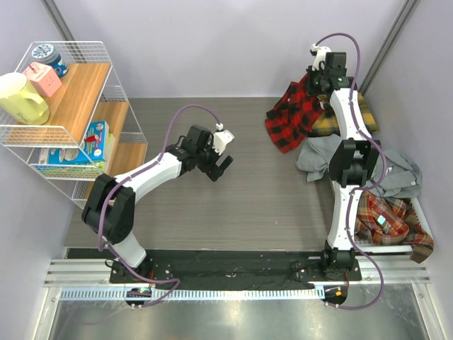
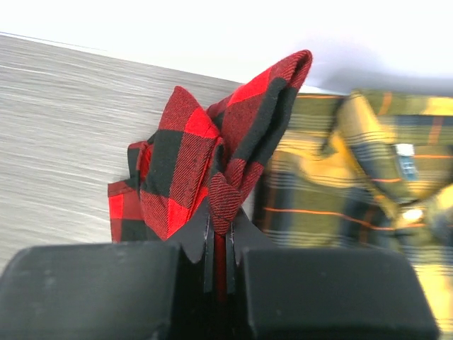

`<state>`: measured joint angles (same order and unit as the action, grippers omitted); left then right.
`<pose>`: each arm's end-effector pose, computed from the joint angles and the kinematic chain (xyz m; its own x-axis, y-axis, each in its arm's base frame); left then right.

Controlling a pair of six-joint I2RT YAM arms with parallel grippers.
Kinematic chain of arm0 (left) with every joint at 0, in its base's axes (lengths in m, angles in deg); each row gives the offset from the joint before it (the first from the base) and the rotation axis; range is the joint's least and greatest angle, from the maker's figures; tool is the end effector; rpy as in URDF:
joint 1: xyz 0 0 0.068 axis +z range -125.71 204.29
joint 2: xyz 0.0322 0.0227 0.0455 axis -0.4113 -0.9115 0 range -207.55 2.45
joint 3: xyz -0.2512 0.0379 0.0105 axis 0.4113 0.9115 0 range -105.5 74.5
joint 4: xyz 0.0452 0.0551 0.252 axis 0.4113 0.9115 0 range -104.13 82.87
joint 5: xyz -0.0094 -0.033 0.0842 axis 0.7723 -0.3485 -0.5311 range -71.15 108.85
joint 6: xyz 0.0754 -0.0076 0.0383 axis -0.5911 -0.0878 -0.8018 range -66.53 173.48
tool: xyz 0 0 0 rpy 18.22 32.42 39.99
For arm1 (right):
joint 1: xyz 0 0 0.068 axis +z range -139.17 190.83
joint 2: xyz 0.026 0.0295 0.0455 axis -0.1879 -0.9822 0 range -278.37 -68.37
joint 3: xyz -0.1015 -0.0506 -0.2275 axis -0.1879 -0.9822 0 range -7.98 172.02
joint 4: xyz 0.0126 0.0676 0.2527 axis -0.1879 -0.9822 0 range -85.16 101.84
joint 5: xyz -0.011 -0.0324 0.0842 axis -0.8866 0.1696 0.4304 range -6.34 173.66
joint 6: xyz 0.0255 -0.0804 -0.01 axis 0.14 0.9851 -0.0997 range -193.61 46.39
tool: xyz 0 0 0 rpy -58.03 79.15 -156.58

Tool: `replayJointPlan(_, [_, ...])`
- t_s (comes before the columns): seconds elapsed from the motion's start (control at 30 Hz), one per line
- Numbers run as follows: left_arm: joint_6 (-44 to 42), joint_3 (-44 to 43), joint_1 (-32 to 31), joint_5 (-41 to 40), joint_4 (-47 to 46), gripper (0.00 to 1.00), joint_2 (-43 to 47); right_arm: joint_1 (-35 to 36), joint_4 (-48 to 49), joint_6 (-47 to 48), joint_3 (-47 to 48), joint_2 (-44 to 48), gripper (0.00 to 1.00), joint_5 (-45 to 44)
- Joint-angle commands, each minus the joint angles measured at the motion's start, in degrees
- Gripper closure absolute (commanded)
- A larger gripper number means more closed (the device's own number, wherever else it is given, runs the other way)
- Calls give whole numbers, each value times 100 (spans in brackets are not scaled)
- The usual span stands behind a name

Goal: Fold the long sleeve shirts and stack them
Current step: Neatly place the folded shirt to the corner

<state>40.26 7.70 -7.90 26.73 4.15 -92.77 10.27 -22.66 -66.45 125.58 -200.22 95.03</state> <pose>0.3231 -0.2154 0.1856 -0.4608 0.5576 -0.6904 0.7320 0.6787 0.0596 0.5506 0.0093 0.2833 -0.5179 -0.1171 -0.8474 -0.2224 0.9749 0.0013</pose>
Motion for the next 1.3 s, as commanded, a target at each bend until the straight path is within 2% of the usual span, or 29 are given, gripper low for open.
replayJointPlan(0.0, [108, 10, 19, -155, -97, 0, 39, -23, -13, 559, 592, 107, 99, -355])
replayJointPlan(0.33, [-15, 45, 81, -322, -185, 0, 38, -23, 295, 541, 812, 370, 99, -558])
replayJointPlan(0.87, [-182, 159, 151, -287, -229, 0, 91, -23, 470, -4, 795, 907, 99, -716])
replayJointPlan(1.27, [-261, 221, 160, -366, -238, 0, 144, -278, 593, 303, 628, 767, 99, -707])
